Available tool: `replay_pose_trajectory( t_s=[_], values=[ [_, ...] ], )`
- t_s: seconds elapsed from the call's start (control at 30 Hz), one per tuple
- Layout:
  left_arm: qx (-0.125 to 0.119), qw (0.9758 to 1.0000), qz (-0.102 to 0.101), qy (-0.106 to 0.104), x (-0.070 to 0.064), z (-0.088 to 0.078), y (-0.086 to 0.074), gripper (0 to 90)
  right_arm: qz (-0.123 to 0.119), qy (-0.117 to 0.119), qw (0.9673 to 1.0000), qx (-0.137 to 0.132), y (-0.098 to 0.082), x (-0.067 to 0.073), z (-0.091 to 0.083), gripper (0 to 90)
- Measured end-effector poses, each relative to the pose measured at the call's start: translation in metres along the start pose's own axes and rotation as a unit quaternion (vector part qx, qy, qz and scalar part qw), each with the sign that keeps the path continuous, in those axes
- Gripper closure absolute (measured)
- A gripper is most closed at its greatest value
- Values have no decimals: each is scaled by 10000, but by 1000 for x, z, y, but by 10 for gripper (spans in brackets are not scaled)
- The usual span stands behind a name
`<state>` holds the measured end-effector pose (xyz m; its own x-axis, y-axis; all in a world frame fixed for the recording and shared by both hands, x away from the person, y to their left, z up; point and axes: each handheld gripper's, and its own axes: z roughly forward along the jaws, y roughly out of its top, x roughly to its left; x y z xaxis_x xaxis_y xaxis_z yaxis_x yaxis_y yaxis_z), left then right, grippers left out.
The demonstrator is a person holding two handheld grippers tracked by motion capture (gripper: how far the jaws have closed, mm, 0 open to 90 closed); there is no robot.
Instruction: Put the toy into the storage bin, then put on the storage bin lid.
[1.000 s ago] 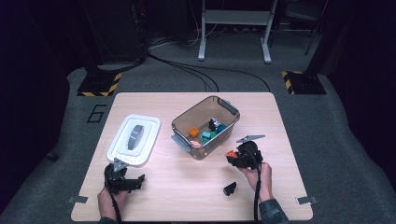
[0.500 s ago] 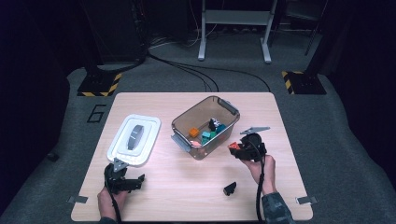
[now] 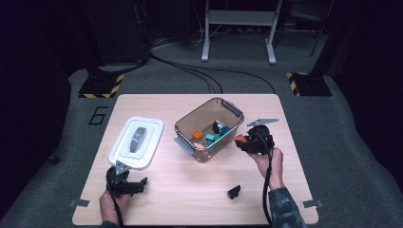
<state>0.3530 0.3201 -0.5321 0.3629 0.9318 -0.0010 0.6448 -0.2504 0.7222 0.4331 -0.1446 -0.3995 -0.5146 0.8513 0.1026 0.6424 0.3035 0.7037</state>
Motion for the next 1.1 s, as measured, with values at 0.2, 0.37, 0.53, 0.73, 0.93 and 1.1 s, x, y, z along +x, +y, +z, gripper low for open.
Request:
replay_pose_trajectory(
  t_s=[0.2, 0.37, 0.53, 0.73, 0.93, 1.1],
  values=[
    [-8, 10000, 4, -3, 0, 0, 0, 12, -24, -20, 9999, -97, 11, -3, -8, 591],
    [-5, 10000, 13, -9, 0, 0, 0, 12, -94, -40, 9999, -123, 18, -4, -11, 591],
    [-4, 10000, 12, -13, 0, 0, 0, 12, -132, -47, 9998, -168, 21, -4, -11, 591],
    [-5, 10000, 8, -19, 0, 0, 0, 13, -175, -47, 9997, -177, 27, -3, -11, 591],
    [-6, 10000, 8, -16, 0, 0, 0, 13, -202, -23, 9995, -226, 37, -1, -12, 591],
    [-5, 10000, 9, -16, 0, 0, 0, 13, -208, -17, 9995, -252, 47, 2, -11, 591]
  ],
)
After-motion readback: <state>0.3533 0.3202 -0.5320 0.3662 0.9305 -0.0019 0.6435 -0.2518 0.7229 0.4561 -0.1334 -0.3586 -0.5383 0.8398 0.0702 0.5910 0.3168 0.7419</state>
